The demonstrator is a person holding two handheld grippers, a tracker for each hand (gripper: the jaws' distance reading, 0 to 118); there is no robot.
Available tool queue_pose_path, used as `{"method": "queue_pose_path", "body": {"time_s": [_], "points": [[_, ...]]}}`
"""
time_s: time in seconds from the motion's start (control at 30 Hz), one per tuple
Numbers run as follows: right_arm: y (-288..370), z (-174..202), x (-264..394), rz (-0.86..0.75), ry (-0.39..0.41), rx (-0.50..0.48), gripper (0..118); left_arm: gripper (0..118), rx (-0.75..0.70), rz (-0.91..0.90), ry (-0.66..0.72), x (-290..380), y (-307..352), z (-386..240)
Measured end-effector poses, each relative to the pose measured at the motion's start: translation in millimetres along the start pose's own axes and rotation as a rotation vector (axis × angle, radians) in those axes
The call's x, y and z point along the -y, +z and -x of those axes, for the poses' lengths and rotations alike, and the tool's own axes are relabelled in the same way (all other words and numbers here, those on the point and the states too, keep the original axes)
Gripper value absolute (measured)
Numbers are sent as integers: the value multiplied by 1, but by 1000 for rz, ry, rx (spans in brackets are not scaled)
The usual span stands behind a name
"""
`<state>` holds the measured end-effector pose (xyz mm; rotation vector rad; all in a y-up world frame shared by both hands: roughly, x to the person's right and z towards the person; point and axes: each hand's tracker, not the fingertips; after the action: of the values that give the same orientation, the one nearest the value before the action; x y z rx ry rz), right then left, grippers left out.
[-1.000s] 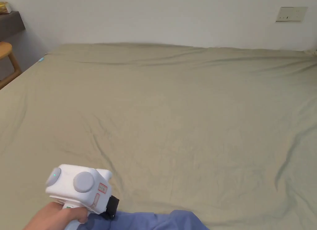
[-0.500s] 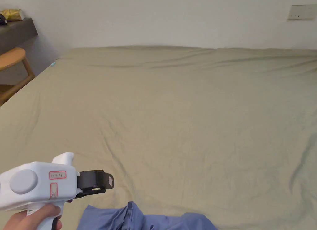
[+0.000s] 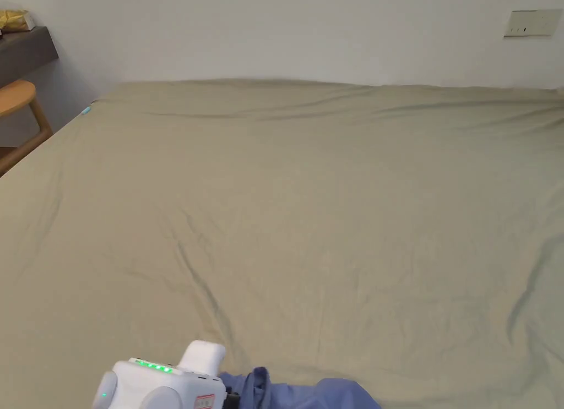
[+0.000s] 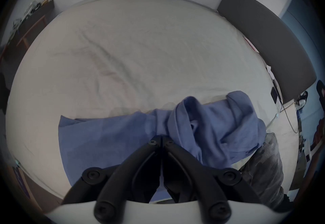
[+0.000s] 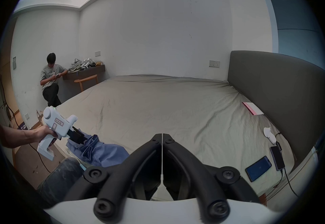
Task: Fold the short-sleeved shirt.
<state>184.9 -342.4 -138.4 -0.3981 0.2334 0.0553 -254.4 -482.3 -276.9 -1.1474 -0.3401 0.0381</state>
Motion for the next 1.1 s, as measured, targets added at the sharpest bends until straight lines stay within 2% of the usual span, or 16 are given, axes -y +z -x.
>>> {"method": "queue_pose_path", "body": {"time_s": [0.13,0.23,0.33,0.43,0.57,0.6,0.67,0.7,0.77,0.83,0.9,1.0,1.1], "points": [[1,-4,4,3,-19,7,2,1,52,-23,-4,0,6,-13],[-1,-4,6,11,-30,6,2,1,28,11,-28,6,-12,-16],[0,1,4,8,-23,0,3,0,93,45,19,8,-22,-2],[3,4,0,1,2,5,3,1,201,-37,167,3,3,25],[4,0,-2,-4,6,10,3,4,271,-211,160,1,54,63],[4,-1,-2,-5,0,11,3,32,292,-273,149,2,68,73],[4,-4,-1,-8,-16,20,3,109,350,-342,165,9,84,97],[4,-4,-1,-10,-24,17,3,115,386,-449,212,18,96,115],[7,-4,-2,-21,-27,11,3,115,470,-438,253,23,96,151],[9,-3,-3,-22,-20,15,3,115,460,-326,404,35,86,187],[10,-4,-3,-28,-5,23,3,115,464,-261,507,47,67,183],[15,-3,-5,-93,15,75,3,115,504,-199,569,67,35,207],[19,-3,-12,-114,7,69,3,115,586,-139,567,74,9,207]]}}
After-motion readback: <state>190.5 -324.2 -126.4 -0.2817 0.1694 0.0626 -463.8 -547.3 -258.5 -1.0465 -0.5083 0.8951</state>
